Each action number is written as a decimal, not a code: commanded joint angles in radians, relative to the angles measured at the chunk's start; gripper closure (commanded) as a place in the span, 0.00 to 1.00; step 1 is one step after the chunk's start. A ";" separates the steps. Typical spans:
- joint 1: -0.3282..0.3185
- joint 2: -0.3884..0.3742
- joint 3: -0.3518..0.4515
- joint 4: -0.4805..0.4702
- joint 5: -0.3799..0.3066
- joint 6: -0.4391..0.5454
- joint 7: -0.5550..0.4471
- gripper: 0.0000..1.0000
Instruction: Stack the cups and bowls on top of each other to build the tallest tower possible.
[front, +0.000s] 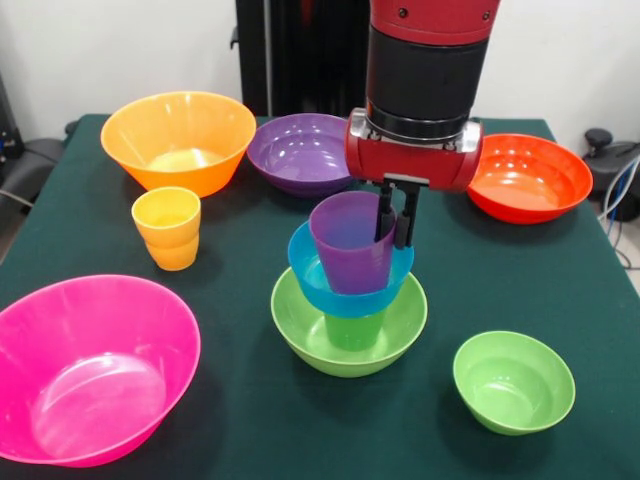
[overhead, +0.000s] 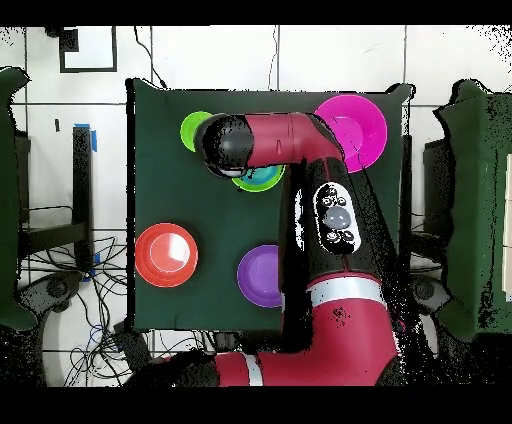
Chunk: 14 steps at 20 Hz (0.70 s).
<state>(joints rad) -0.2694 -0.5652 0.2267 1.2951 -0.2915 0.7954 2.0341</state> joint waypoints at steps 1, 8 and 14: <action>0.000 0.013 0.057 0.092 -0.084 -0.026 -0.157 1.00; 0.006 0.005 0.046 0.088 -0.091 -0.004 -0.159 1.00; 0.006 0.006 0.047 0.083 -0.096 0.001 -0.167 1.00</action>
<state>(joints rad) -0.2694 -0.5628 0.2267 1.3164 -0.2913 0.7954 2.0341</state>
